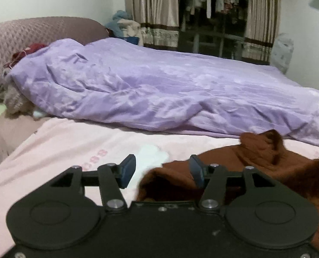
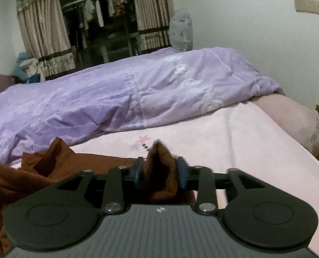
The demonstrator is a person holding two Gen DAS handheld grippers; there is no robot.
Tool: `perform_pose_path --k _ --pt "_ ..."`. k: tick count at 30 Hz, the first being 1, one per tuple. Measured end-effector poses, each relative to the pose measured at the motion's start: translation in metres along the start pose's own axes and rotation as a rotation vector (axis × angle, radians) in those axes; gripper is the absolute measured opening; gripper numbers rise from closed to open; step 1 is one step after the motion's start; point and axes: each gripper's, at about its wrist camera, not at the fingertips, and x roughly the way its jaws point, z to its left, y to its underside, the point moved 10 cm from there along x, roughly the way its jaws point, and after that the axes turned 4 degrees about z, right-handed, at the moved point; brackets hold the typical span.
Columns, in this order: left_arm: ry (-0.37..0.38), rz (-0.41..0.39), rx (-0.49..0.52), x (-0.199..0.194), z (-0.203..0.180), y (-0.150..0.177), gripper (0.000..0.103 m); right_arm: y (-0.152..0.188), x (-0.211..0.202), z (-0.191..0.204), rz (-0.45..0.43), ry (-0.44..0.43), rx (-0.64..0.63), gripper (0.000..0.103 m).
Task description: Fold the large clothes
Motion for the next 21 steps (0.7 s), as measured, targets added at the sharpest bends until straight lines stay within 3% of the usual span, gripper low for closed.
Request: perform_pose_path --k 6,11,15,17,18,19,21 --pt "-0.028 0.009 -0.049 0.01 0.019 0.012 0.062 0.0 -0.007 -0.018 -0.109 0.078 -0.003 0.08" --pt "0.013 0.096 -0.026 0.029 0.013 0.037 0.064 0.008 0.007 -0.028 -0.021 -0.006 0.054 0.081" --pt "0.076 0.213 0.017 0.059 0.0 0.064 0.066 0.027 0.03 -0.017 0.084 0.002 -0.04 0.084" --pt "0.073 0.202 0.035 0.065 -0.004 0.07 0.061 0.035 0.041 -0.014 0.112 0.012 -0.072 0.083" --pt "0.071 0.177 0.042 0.065 -0.005 0.07 0.032 0.039 0.048 -0.014 0.132 0.012 -0.077 0.057" --pt "0.07 0.166 0.049 0.064 -0.006 0.069 0.007 0.043 0.052 -0.013 0.142 -0.005 -0.074 0.006" --pt "0.065 0.101 0.044 0.054 -0.007 0.059 0.007 0.045 0.053 -0.012 0.148 -0.057 -0.029 0.006"
